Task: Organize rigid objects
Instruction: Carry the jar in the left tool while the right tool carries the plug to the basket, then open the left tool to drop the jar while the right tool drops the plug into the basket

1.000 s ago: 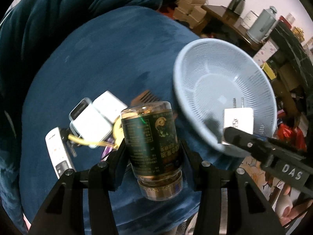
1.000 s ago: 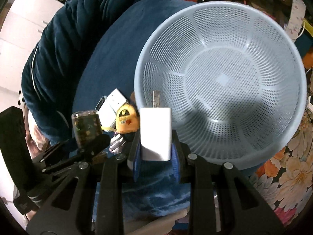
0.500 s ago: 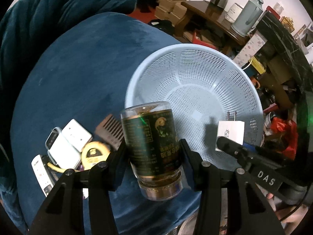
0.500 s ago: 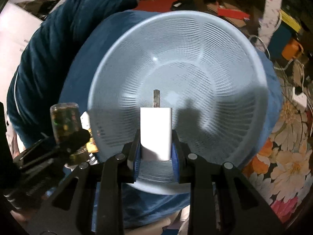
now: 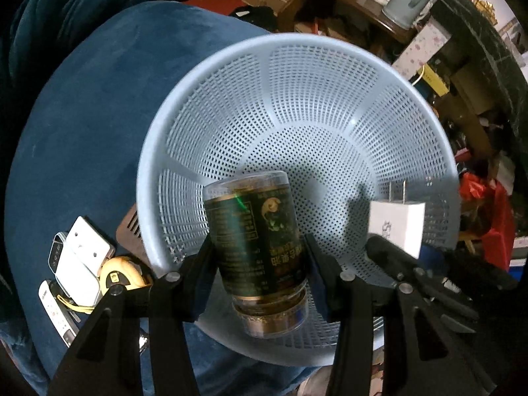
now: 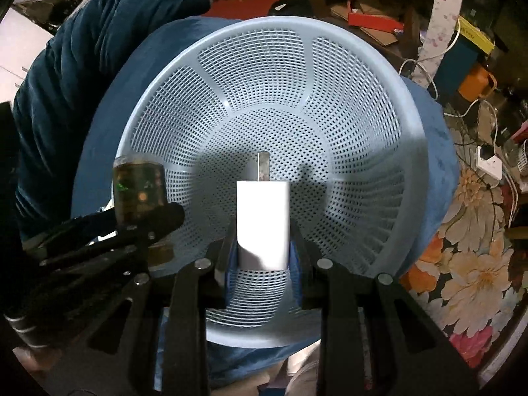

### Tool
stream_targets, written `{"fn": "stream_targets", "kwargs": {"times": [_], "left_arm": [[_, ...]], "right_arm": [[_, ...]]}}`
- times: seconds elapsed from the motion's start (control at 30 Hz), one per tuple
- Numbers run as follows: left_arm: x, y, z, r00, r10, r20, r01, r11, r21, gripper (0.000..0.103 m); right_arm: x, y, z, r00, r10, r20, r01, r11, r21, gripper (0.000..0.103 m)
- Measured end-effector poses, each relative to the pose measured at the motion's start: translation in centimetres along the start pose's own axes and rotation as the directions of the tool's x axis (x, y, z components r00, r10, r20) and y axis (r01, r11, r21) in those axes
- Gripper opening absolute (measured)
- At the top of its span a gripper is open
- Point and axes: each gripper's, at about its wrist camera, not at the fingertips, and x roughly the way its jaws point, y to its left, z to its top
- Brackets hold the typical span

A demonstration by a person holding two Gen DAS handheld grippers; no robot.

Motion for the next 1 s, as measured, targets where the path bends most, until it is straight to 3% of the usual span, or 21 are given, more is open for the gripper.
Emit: {"fn": "stream_targets", "kwargs": {"times": [0.3, 0.5, 0.6, 0.67, 0.77, 0.9, 1.0], "left_arm": [[0.1, 0.3, -0.2, 1.000, 0.017, -0.003, -0.017, 1.000, -0.012, 0.053], [-1.0, 0.8, -0.6, 0.999, 0.032, 0.017, -0.032, 0.999, -0.019, 0.078], [-1.6, 1.4, -0.9, 1.000, 0.005, 0.023, -0.004, 1.000, -0.030, 0.080], [-2.0, 1.8, -1.0, 1.000, -0.016, 0.020, 0.017, 0.999, -0.034, 0.083], [-3.2, 2.7, -1.5, 0.999, 0.002, 0.052, 0.001, 0.998, -0.060, 0.101], [-4.2, 3.8, -2.0, 0.998, 0.001, 0.069, 0.005, 0.996, -0.092, 0.102], [-4.4, 4.8, -2.7, 0.997, 0.026, 0.072, -0.018, 0.994, -0.109, 0.102]], "right_arm": [[0.2, -0.2, -0.2, 0.999, -0.040, -0.001, 0.040, 0.999, -0.016, 0.028], [0.1, -0.5, -0.1, 0.999, -0.050, 0.006, 0.050, 0.999, -0.001, 0.030], [-0.2, -0.6, 0.0, 0.998, -0.062, 0.017, 0.062, 0.998, 0.009, 0.032], [-0.4, -0.8, 0.0, 0.997, -0.078, 0.026, 0.077, 0.997, 0.011, 0.040], [-0.9, -1.0, 0.1, 0.995, -0.090, 0.051, 0.089, 0.996, 0.017, 0.051], [-1.3, -0.8, 0.2, 0.995, -0.065, 0.069, 0.064, 0.998, 0.017, 0.069], [-1.2, 0.1, 0.0, 0.993, -0.091, 0.072, 0.092, 0.996, -0.017, 0.080]]}}
